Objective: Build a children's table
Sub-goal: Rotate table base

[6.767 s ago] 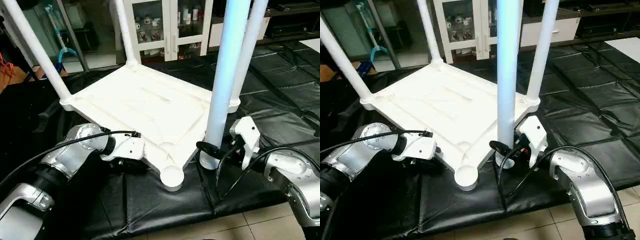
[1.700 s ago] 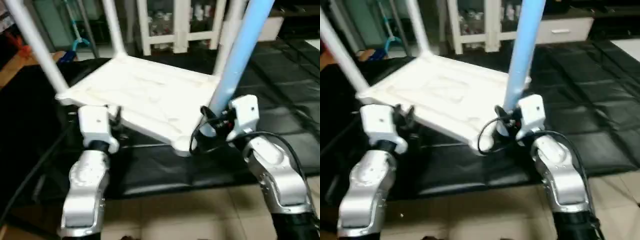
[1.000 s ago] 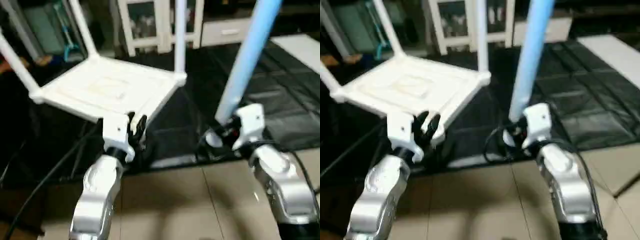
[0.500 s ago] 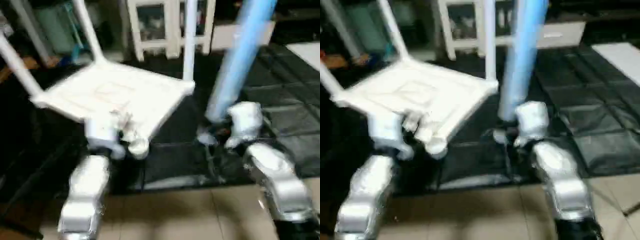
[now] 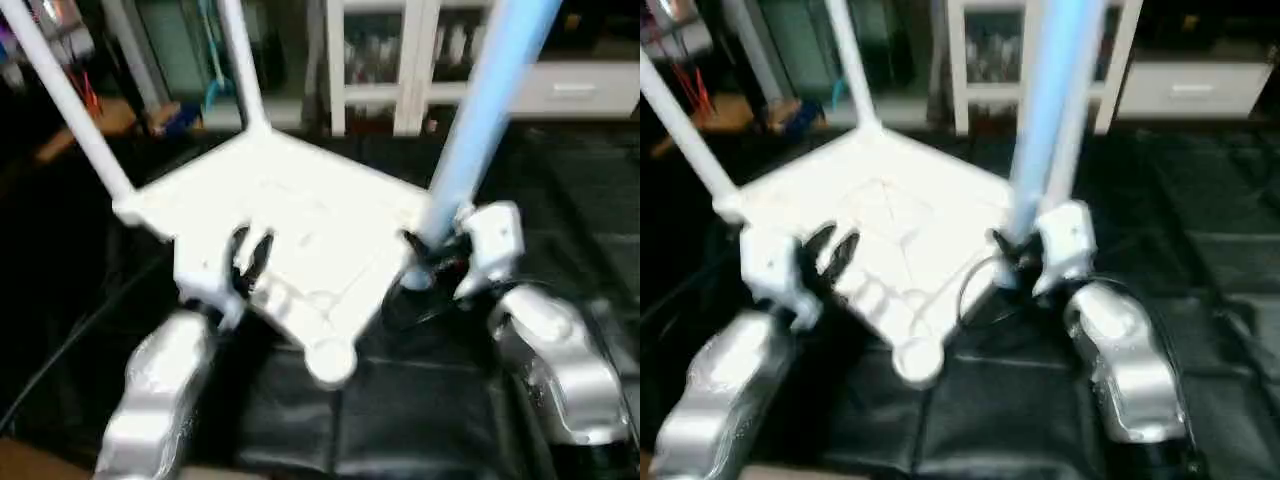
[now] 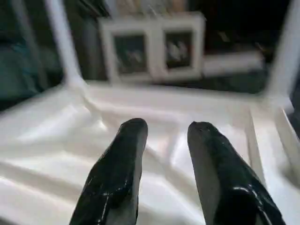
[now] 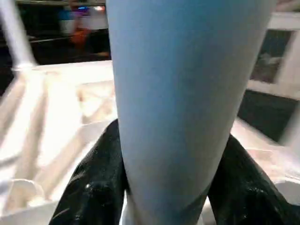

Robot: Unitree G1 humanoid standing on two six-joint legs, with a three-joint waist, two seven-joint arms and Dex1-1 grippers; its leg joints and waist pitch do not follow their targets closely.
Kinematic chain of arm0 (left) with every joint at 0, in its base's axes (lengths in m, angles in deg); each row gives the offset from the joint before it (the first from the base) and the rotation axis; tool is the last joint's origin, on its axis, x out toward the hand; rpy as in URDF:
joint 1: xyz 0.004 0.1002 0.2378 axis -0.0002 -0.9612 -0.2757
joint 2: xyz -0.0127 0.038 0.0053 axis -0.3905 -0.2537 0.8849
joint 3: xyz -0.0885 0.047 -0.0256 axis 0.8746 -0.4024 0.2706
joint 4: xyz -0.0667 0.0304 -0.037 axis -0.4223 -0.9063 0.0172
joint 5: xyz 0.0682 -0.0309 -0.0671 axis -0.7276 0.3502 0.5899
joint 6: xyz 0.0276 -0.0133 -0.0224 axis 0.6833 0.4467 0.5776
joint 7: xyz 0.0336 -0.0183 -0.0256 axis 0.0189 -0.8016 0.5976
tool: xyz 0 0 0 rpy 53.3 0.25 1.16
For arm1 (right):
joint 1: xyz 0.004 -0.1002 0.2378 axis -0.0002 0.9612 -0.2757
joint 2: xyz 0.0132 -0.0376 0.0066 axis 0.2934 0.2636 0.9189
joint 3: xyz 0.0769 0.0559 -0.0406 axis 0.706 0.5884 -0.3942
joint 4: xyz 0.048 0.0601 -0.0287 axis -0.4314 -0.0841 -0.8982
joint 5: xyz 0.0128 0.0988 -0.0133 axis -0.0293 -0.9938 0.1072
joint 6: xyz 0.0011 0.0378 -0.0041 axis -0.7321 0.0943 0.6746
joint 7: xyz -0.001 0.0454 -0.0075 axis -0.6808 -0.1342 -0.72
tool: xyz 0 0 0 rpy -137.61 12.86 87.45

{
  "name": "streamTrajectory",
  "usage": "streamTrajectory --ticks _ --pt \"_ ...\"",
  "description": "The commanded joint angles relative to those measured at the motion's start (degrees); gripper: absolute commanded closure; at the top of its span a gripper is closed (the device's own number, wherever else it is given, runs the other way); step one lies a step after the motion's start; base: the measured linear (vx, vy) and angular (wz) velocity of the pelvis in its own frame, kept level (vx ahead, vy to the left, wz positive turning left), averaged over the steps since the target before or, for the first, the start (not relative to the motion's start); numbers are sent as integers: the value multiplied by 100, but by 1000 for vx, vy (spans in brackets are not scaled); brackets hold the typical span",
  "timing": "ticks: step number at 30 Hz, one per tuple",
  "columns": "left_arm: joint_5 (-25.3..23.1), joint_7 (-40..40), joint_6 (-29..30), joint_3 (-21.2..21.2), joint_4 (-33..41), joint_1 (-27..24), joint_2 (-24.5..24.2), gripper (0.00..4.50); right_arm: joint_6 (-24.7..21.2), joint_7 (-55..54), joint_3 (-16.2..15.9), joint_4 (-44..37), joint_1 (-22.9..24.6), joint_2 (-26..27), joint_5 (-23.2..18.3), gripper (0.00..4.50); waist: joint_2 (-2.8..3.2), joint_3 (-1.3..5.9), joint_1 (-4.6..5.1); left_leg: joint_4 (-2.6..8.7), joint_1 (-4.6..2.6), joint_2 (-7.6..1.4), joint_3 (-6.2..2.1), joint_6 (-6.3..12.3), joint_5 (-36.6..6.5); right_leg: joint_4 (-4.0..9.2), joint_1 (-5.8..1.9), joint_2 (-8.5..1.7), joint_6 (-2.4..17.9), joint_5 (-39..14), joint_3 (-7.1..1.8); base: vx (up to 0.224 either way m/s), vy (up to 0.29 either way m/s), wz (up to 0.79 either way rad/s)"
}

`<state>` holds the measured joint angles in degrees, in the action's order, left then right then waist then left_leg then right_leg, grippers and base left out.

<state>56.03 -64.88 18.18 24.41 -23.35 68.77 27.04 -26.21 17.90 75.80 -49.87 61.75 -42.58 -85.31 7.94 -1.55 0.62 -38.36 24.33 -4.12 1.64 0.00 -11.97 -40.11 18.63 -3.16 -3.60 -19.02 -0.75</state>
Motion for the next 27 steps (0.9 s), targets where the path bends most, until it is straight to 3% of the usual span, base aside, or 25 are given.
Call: streamTrajectory --ticks 1,3,4,5,6,7,8,9,10,13,14,17,19,21,27 --pt "277 -726 210 -194 85 88 -290 241 44 107 154 -223 44 -102 -91 264 -128 383 -18 357 -657 -645 -475 1047 6720 535 225 -297 -200 2113 -117 -4 143 -8" --pt "278 -937 279 -264 50 100 -470 241 43 160 161 -239 49 -124 -105 264 -208 345 -121 282 -331 -288 -143 788 4275 738 102 -434 221 2304 -96 -52 82 -5" --pt "336 -1375 392 -399 -39 147 -799 221 15 301 166 -267 56 -198 -163 264 -262 417 -139 331 -143 -243 48 649 2044 675 -136 -591 433 2498 -121 -13 50 -4" --pt "334 -1456 409 -425 -66 164 -869 205 12 337 165 -271 56 -221 -178 264 -220 348 -155 470 -128 -353 70 495 565 727 -112 -612 589 2172 -79 0 0 0" --pt "340 -1712 459 -504 -161 225 -1096 205 4 452 164 -281 51 -295 -229 264 -191 314 -130 535 -148 -399 69 393 11 736 -101 -575 717 1802 -45 -65 13 1" --pt "329 -1849 454 -540 -230 267 -1211 201 -6 524 164 -288 48 -341 -260 264 -140 275 -91 649 -224 -486 86 211 -895 727 -38 -462 988 1040 6 -65 13 1" --pt "296 -2006 434 -585 -322 327 -1336 193 -16 615 172 -296 42 -389 -310 264 -126 233 -24 737 -254 -543 90 73 -1580 725 -5 -395 1201 490 24 -82 18 3" --pt "256 -2094 407 -617 -393 374 -1416 176 -19 672 178 -300 36 -422 -335 264 -126 233 -24 737 -254 -543 90 73 -1580 725 -5 -395 1201 490 24 -92 22 2" --pt "173 -2302 341 -689 -562 482 -1601 163 -25 794 181 -312 27 -503 -390 264 -126 222 8 794 -291 -576 131 -71 -2172 766 32 -404 1284 57 18 -92 22 2" --pt "-66 -2903 131 -941 -1080 858 -2101 145 -40 1157 164 -356 10 -757 -490 264 -165 181 8 828 -340 -593 246 -310 -2787 872 135 -451 1139 -870 -34 -100 12 7" --pt "-152 -3133 70 -1053 -1268 1007 -2277 145 -58 1270 165 -366 11 -832 -534 264 -220 168 25 846 -319 -610 280 -357 -2843 912 136 -470 1062 -1165 -41 -94 2 3" --pt "-314 -3521 -45 -1263 -1701 1348 -2569 131 -83 1477 154 -370 13 -974 -592 264 -239 161 58 872 -307 -620 307 -465 -2910 929 159 -489 940 -1641 -46 -67 5 -3" --pt "-468 -3709 -269 -1380 -2141 1668 -2678 131 -87 1634 124 -392 25 -1077 -601 264 -239 172 86 873 -319 -629 312 -507 -2914 917 184 -493 980 -1534 -50 -54 12 -6" --pt "-550 -3808 -426 -1447 -2384 1842 -2703 131 -78 1713 113 -396 30 -1132 -608 264 -251 156 115 888 -287 -626 304 -493 -2945 928 169 -488 984 -1546 -37 0 0 0" --pt "-861 -3811 -1224 -1673 -3459 2612 -2449 131 -65 1741 115 -389 20 -1203 -616 264 -264 173 174 897 -286 -638 297 -479 -3042 938 167 -514 1066 -1469 -9 0 0 0"
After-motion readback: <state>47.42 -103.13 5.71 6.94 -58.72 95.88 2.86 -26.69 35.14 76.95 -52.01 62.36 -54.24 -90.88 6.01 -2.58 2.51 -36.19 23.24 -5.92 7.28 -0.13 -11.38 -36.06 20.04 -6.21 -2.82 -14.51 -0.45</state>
